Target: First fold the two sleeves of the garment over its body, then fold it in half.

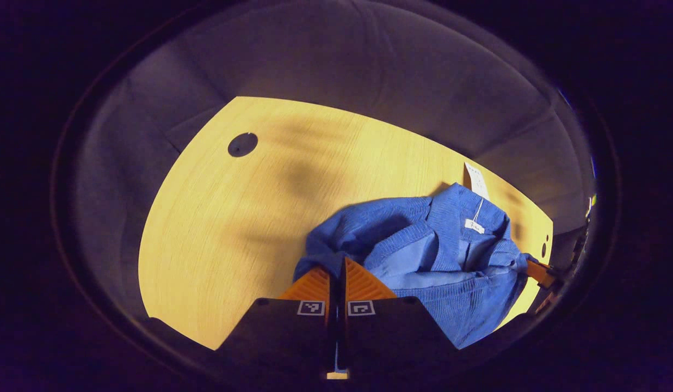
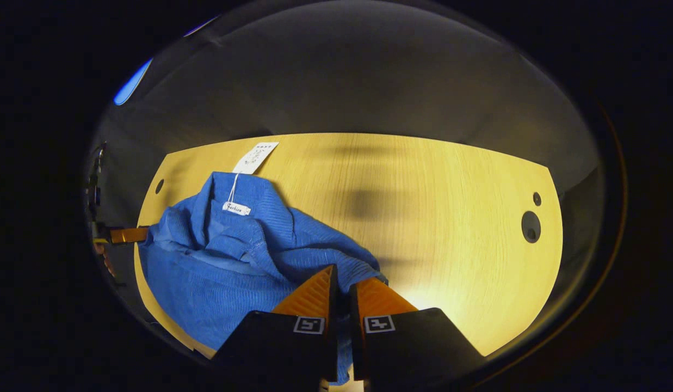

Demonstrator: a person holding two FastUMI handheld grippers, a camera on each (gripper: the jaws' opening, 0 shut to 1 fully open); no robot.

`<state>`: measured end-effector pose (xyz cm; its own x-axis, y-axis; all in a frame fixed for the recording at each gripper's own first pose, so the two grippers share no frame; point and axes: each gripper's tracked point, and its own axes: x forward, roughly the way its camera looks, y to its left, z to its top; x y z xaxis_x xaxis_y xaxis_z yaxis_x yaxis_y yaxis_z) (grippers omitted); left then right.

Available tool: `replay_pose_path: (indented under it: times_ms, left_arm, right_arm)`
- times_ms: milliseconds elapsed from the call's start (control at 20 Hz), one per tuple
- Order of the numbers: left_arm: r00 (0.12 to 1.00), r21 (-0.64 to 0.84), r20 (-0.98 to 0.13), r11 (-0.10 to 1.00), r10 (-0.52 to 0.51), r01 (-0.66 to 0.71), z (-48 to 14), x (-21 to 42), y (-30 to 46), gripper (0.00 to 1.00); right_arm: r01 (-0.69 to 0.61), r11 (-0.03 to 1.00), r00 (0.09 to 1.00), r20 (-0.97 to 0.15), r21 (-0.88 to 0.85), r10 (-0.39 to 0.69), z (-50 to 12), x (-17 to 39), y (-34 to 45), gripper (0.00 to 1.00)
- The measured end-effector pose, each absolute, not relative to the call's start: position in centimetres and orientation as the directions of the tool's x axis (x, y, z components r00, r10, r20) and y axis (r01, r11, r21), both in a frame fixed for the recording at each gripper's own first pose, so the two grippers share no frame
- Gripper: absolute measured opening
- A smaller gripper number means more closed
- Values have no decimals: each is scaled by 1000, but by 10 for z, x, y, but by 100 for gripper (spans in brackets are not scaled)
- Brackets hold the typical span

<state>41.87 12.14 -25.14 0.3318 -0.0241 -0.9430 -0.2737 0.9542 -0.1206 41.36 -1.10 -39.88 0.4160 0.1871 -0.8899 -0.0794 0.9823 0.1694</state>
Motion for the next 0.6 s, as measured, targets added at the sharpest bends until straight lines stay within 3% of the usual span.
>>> replay_pose_path:
  times_ms: [100,150,300,450,500,550,600]
  left_arm:
    - [367,-109,-930,963,-11,-247,-253,427,121,7]
    - [372,-105,-928,965,-8,-240,-252,428,120,17]
    - [438,-58,-896,956,77,-286,-241,438,138,81]
    - [575,-44,-803,945,160,-324,-204,444,165,85]
    - [615,-39,-768,945,178,-324,-189,441,172,85]
    - [651,-40,-736,948,186,-316,-171,436,177,82]
    - [685,-40,-703,950,193,-309,-152,428,182,85]
  right_arm:
    - [-68,983,435,-882,171,184,-400,419,-10,15]
    - [-67,984,458,-871,167,179,-394,421,-14,36]
    - [-60,992,550,-825,114,128,-377,438,-36,100]
    - [-56,992,618,-776,113,123,-346,439,-49,100]
    - [-73,993,651,-751,88,114,-333,440,-55,92]
    - [-100,993,682,-723,62,114,-317,437,-58,100]
    - [-123,992,711,-694,41,116,-301,435,-57,100]
